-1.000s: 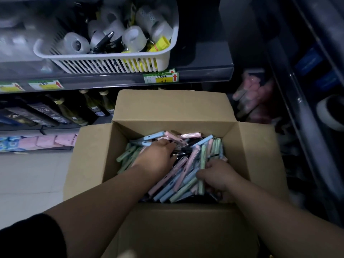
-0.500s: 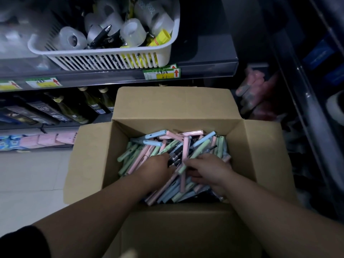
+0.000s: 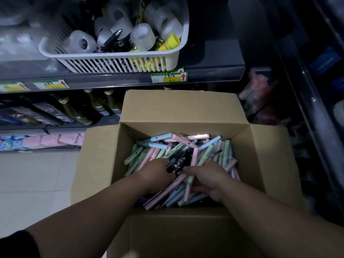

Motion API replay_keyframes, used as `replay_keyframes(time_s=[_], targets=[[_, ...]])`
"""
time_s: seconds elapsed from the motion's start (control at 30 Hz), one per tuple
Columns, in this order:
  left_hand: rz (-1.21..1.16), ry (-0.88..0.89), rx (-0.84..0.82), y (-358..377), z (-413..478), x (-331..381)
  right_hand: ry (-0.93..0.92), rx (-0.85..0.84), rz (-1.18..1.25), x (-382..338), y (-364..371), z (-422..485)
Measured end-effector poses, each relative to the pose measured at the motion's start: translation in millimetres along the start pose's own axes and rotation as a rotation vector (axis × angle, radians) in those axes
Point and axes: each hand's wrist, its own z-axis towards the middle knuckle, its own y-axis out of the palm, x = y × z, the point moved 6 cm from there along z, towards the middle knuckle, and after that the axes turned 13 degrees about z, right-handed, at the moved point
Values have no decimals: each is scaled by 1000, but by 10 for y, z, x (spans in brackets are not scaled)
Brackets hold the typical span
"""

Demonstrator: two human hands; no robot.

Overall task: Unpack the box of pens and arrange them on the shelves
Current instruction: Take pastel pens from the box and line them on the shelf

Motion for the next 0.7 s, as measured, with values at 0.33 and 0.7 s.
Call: replay_keyframes(time_s=[0.33, 0.7], targets=[[-108, 91, 101, -185, -86, 53, 27, -17, 139, -74, -122, -202], [-354, 339, 123, -659, -426, 593, -347, 37, 265, -432, -486, -883]])
